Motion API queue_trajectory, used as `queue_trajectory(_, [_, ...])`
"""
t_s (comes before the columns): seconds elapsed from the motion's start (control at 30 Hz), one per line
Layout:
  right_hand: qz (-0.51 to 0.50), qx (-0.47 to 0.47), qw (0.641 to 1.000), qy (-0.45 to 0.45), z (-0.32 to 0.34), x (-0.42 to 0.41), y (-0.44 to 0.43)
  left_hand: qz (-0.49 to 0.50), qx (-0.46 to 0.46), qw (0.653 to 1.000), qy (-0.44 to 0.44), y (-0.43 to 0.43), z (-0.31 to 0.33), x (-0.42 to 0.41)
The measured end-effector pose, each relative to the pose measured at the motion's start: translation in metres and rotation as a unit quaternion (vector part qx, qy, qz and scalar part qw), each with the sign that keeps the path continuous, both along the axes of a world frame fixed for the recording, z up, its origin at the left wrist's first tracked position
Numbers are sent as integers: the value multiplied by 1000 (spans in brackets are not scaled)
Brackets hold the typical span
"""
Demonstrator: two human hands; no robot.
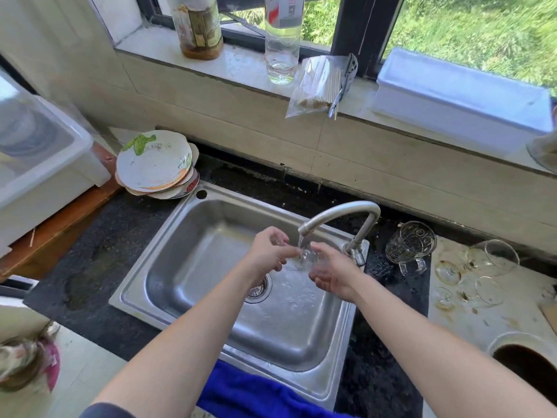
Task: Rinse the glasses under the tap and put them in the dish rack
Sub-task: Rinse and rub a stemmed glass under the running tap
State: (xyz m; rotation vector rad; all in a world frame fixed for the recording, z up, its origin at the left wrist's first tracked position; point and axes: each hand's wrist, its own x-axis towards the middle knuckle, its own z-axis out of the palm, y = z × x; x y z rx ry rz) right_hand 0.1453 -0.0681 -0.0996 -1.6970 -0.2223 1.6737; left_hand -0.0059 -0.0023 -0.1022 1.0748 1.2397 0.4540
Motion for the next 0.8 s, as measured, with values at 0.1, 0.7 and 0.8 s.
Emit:
queue_trajectory(0.1, [-19, 37, 998, -45, 1, -1, -9, -1, 125, 980, 152, -1, 2, 17])
queue_trajectory(0.7, [37, 17, 995, -92, -26, 9, -38, 37, -201, 967, -155, -4, 19, 30])
queue_trajectory(0.8, [204, 117, 954, -187, -18, 8, -28, 9, -187, 971, -146, -2, 22, 21])
